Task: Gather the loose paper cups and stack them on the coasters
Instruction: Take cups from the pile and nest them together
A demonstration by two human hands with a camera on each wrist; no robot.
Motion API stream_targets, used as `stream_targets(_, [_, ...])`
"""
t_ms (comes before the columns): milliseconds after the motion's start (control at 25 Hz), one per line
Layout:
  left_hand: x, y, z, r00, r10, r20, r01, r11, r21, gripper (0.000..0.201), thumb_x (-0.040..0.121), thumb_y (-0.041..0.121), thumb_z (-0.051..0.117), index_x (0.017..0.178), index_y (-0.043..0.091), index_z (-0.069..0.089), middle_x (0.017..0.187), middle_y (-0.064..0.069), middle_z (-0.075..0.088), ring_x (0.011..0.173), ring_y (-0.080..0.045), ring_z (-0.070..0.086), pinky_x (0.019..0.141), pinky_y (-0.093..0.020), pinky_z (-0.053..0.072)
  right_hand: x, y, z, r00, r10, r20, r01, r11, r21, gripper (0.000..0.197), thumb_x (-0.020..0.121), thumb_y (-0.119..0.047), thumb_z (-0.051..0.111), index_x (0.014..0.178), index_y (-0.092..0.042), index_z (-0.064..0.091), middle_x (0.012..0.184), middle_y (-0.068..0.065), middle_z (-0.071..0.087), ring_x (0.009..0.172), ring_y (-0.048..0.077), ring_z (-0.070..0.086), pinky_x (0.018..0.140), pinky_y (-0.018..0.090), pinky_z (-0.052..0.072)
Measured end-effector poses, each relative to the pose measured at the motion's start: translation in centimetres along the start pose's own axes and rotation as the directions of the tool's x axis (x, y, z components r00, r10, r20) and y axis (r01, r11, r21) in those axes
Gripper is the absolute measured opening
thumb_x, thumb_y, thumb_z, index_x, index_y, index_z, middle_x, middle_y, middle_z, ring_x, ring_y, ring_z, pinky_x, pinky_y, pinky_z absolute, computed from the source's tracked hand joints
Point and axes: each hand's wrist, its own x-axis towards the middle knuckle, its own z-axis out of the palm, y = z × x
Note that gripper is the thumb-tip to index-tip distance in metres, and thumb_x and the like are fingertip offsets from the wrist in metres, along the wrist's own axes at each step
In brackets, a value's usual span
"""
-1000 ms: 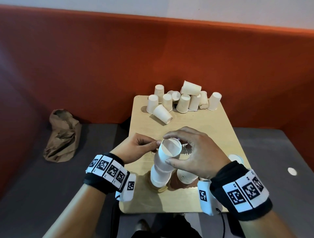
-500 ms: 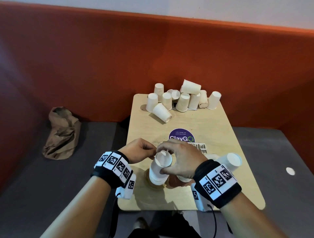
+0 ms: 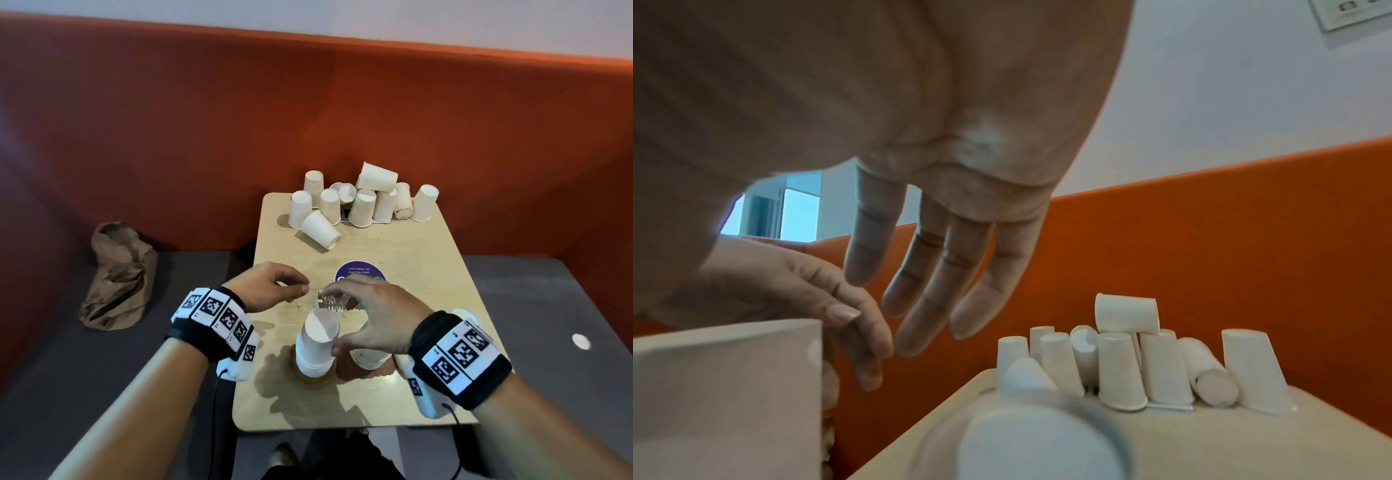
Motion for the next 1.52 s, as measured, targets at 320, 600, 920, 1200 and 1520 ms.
stream_targets(320, [2.3,1.6,-3.4,0.980,-0.103,-0.171,0.137,0.970,0.202,0.039,0.088,0.048,0.067,0.121,0.026,0.069,0.115,0.007,0.069,0.105,-0.012,0.064,0.099,-0.031,0.048,-1.7,3.4,-6.9,0.997,0.066,-0.030,-0.070,0.981,-0.182,0.066,0.074,-0.066,0.073,0.131,-0.040,0.052,0.121,-0.020,0.056,0.103,0.001,0.055,0.089,0.025,0.049])
stream_targets(600, [5.9,4.0,-3.1,0.958,-0.237,-0.164,0.277,0.912,0.303,0.048,0.092,0.048,0.063,0.132,0.021,0.061,0.128,0.001,0.065,0.118,-0.017,0.058,0.095,-0.028,0.042,-0.9,7.7,-11.7,0.991,0.136,-0.006,-0.129,0.924,-0.359,0.043,0.088,-0.056,0.064,0.124,-0.035,0.058,0.115,-0.016,0.060,0.099,0.004,0.058,0.086,0.027,0.049])
stream_targets(920, [11.2,5.8,-2.4,0.938,-0.294,-0.186,0.343,0.871,0.353,0.054,0.090,0.046,0.064,0.137,0.021,0.054,0.127,0.001,0.063,0.113,-0.019,0.059,0.095,-0.032,0.046,5.4,13.1,-14.4,0.984,0.168,0.059,-0.124,0.885,-0.449,0.042,0.090,-0.052,0.062,0.125,-0.031,0.058,0.118,-0.012,0.062,0.102,0.011,0.059,0.084,0.031,0.050])
stream_targets(1200, [16.6,5.1,-3.1,0.815,-0.357,-0.456,0.511,0.814,0.276,0.056,0.087,0.015,0.062,0.140,0.022,0.045,0.133,-0.006,0.058,0.112,-0.028,0.060,0.082,-0.037,0.052,14.5,15.9,-11.1,0.988,0.024,0.152,0.034,0.930,-0.365,0.051,0.093,-0.043,0.061,0.141,-0.036,0.047,0.142,-0.004,0.049,0.123,0.021,0.054,0.096,0.036,0.046])
stream_targets(1520, [21.2,1.8,-5.1,0.821,-0.299,-0.486,0.461,0.850,0.255,0.075,0.085,0.015,0.067,0.150,0.017,0.030,0.152,-0.009,0.038,0.135,-0.030,0.044,0.106,-0.040,0.040,23.2,16.6,-4.4,0.935,-0.137,0.326,0.267,0.878,-0.397,0.053,0.098,-0.044,0.045,0.150,-0.046,0.036,0.169,0.001,0.000,0.146,0.033,0.029,0.114,0.045,0.035])
